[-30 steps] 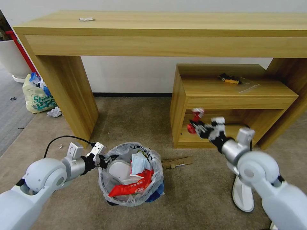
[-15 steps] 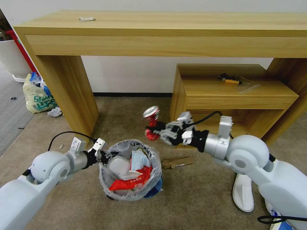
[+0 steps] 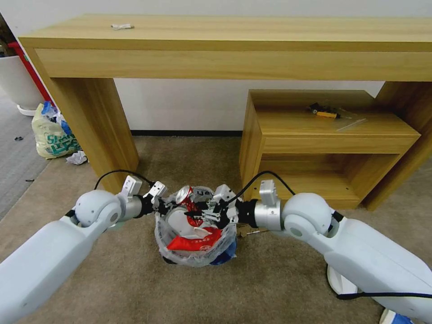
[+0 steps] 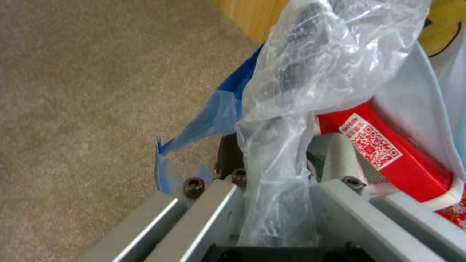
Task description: Pick up the trash bin and place the garbage on the floor into it.
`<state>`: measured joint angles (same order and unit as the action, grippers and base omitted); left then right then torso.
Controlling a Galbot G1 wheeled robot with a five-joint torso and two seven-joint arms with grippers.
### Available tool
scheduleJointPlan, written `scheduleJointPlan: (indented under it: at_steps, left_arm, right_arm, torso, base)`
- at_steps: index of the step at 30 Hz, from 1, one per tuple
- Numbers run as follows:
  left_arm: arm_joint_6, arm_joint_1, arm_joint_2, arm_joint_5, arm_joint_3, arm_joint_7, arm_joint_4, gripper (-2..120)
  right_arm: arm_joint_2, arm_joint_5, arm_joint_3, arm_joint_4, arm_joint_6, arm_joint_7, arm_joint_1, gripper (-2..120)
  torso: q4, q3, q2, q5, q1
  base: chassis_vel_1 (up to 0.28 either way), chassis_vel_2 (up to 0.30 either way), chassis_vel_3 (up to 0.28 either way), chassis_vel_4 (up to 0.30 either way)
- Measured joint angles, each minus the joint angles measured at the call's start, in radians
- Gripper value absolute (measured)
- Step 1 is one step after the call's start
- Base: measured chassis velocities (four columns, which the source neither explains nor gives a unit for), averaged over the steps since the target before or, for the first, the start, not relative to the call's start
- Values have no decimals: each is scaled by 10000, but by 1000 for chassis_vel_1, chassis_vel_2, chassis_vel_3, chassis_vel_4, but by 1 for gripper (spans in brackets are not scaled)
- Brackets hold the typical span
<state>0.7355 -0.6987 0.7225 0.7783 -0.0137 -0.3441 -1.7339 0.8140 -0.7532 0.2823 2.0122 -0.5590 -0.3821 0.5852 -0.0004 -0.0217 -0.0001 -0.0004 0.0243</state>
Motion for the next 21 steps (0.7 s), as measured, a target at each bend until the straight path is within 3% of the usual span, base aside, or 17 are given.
scheduleJointPlan:
  at_steps: [5, 7, 9, 11, 13, 17, 18, 21]
  left_arm:
    - [0, 90, -173, 28, -91, -145, 34, 0]
    - [0, 95, -337, 33, -91, -232, 58, 0]
    - [-1, 94, -368, 35, -88, -245, 56, 0]
    - [0, 68, -436, 48, -49, -267, -25, 0]
    - [0, 63, -440, 52, -42, -268, -38, 0]
    - [-1, -137, -506, 68, 77, -263, -287, 0]
    - [-1, -137, -506, 68, 77, -263, -287, 0]
    - [-1, -664, -589, 25, 480, -235, -496, 0]
  right_arm:
    - [38, 412, -94, -101, -505, 63, 18, 24]
    - [41, 458, -168, -127, -625, 94, 14, 36]
    - [58, 437, -158, -142, -625, 172, 9, 37]
    - [233, 157, -55, -226, -622, 723, 4, 51]
    - [257, 133, -46, -237, -618, 771, 3, 51]
    - [476, -98, 30, -308, -495, 1340, -35, 74]
    - [476, -98, 30, -308, -495, 1340, -35, 74]
    - [459, -360, -478, -309, -440, 1806, 106, 88]
  torso:
    - [3, 0, 0, 0, 1]
    - [3, 0, 0, -1, 0]
    - [2, 0, 1, 0, 0]
    - [4, 1, 0, 0, 0]
    - [4, 0, 0, 0, 0]
    - [3, 0, 0, 0, 0]
    - [3, 0, 0, 0, 0]
    - [3, 0, 0, -1, 0]
  base:
    - [0, 0, 0, 0]
    - [0, 0, 0, 0]
    - [0, 0, 0, 0]
    - [0, 0, 0, 0]
    - [0, 0, 0, 0]
    - [0, 0, 0, 0]
    - [0, 0, 0, 0]
    - [0, 0, 0, 0]
